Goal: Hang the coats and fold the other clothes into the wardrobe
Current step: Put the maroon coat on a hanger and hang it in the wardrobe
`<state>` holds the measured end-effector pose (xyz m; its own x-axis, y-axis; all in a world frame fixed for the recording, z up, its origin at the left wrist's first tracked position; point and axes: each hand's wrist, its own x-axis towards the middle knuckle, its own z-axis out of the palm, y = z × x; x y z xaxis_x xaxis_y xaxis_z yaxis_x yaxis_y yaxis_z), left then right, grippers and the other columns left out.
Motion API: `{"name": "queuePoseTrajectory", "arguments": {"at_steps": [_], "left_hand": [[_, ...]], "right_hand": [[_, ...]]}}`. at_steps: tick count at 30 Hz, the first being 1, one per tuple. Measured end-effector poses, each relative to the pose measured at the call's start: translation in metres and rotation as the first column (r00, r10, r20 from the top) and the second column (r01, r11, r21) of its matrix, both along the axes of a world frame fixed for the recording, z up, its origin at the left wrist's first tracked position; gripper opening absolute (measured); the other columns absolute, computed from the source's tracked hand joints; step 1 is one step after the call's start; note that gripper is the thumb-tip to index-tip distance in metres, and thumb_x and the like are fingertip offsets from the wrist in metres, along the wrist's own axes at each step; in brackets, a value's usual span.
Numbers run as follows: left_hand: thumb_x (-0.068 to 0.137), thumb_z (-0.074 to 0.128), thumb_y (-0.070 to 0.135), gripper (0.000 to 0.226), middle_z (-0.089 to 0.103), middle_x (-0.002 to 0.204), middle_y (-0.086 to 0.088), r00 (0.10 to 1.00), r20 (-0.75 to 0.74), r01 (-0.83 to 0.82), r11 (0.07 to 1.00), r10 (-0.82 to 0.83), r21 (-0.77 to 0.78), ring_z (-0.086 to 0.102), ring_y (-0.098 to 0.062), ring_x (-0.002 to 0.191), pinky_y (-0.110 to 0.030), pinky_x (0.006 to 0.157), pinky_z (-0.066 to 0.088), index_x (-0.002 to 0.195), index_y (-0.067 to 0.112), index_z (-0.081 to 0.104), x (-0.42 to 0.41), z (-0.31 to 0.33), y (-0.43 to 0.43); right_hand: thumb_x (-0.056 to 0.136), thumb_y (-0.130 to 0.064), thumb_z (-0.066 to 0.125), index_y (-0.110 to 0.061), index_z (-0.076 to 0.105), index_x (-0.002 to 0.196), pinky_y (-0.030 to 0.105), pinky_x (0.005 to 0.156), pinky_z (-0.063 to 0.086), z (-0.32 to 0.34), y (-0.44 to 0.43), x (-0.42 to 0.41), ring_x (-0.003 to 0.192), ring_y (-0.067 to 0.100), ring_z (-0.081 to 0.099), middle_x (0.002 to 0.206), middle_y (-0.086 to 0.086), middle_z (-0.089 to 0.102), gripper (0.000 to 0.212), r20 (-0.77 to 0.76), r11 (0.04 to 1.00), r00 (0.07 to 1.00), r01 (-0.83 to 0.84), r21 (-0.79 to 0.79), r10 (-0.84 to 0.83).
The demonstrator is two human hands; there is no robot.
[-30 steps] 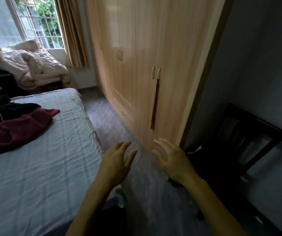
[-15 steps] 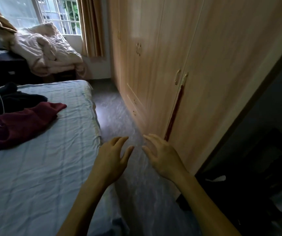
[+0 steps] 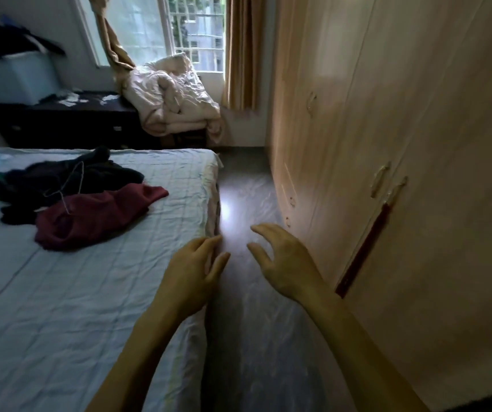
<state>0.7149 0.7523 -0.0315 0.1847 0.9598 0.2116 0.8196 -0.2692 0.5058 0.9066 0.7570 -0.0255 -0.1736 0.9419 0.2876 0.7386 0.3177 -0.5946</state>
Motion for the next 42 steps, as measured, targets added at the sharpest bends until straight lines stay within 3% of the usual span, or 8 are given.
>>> {"name": "queuePoseTrajectory", "arguments": {"at_steps": [4,10,15,20,28,32,37,42], "left_hand": [[0.093,0.039,0.054,0.054,0.053,0.135,-0.001,0.994,-0.007,-0.104,0.994,0.105,0.020,0.049,-0.016,0.121,-0.026,0.099,0.035,0.133,0.021,0.051,-0.003,-0.001,0.038],[0.094,0.046,0.044,0.047,0.051,0.137,-0.001,0.966,0.034,-0.255,0.967,0.255,0.016,0.047,-0.015,0.125,-0.030,0.104,0.035,0.134,0.021,0.050,-0.016,-0.021,0.112],[0.091,0.040,0.052,0.054,0.055,0.133,-0.001,0.932,0.103,-0.352,0.936,0.348,0.021,0.049,-0.015,0.122,-0.029,0.102,0.036,0.132,0.019,0.053,-0.038,-0.040,0.191],[0.090,0.038,0.053,0.056,0.055,0.133,-0.001,0.911,0.124,-0.396,0.918,0.394,-0.011,0.049,-0.016,0.122,-0.029,0.102,0.035,0.131,0.018,0.053,-0.054,-0.042,0.279],[0.088,0.036,0.055,0.060,0.055,0.131,-0.002,0.879,0.126,-0.460,0.887,0.461,-0.040,0.051,-0.018,0.121,-0.039,0.103,0.041,0.130,0.017,0.055,-0.071,-0.047,0.389],[0.089,0.039,0.051,0.056,0.055,0.132,-0.001,0.845,0.108,-0.519,0.852,0.523,-0.067,0.051,-0.017,0.121,-0.034,0.102,0.041,0.131,0.017,0.054,-0.073,-0.056,0.443],[0.089,0.041,0.048,0.054,0.058,0.128,-0.004,0.791,0.059,-0.607,0.793,0.609,-0.052,0.054,-0.018,0.117,-0.039,0.101,0.043,0.130,0.014,0.055,-0.064,-0.060,0.518],[0.093,0.047,0.043,0.048,0.058,0.127,-0.003,0.690,0.019,-0.723,0.690,0.724,-0.046,0.053,-0.017,0.115,-0.031,0.099,0.041,0.130,0.013,0.054,-0.055,-0.040,0.577]], "right_hand": [[0.096,-0.038,0.049,-0.021,0.051,0.133,0.014,0.099,0.027,-0.002,0.054,-0.007,0.122,0.011,0.045,0.135,-0.002,0.052,0.041,-0.016,0.992,0.992,-0.125,0.006,0.125],[0.090,-0.050,0.041,-0.021,0.052,0.130,0.036,0.103,0.042,-0.025,0.151,-0.031,0.120,0.012,0.050,0.133,-0.002,0.055,0.051,-0.006,0.966,0.966,-0.258,-0.032,0.258],[0.090,-0.049,0.042,-0.019,0.052,0.132,0.032,0.105,0.040,-0.032,0.244,-0.052,0.123,0.013,0.049,0.135,-0.001,0.054,0.052,0.045,0.944,0.944,-0.326,-0.047,0.328],[0.090,-0.049,0.042,-0.020,0.052,0.132,0.036,0.105,0.040,-0.034,0.338,-0.066,0.124,0.014,0.047,0.136,0.000,0.053,0.052,0.078,0.936,0.933,-0.344,-0.078,0.350],[0.093,-0.036,0.054,-0.015,0.057,0.127,0.027,0.105,0.038,-0.044,0.462,-0.095,0.121,0.014,0.051,0.130,0.002,0.058,0.040,-0.026,0.901,0.905,-0.425,-0.085,0.424],[0.094,-0.034,0.053,-0.017,0.055,0.130,0.017,0.104,0.030,-0.059,0.526,-0.106,0.123,0.011,0.047,0.134,-0.001,0.055,0.039,-0.039,0.861,0.870,-0.493,-0.126,0.492],[0.094,-0.033,0.055,-0.014,0.057,0.127,0.025,0.105,0.035,-0.074,0.617,-0.107,0.120,0.015,0.050,0.129,0.003,0.057,0.039,-0.082,0.799,0.807,-0.591,-0.109,0.585],[0.091,-0.041,0.049,-0.013,0.057,0.127,0.025,0.102,0.035,-0.057,0.705,-0.111,0.119,0.017,0.051,0.129,0.004,0.058,0.047,-0.074,0.726,0.733,-0.680,-0.101,0.676]]}}
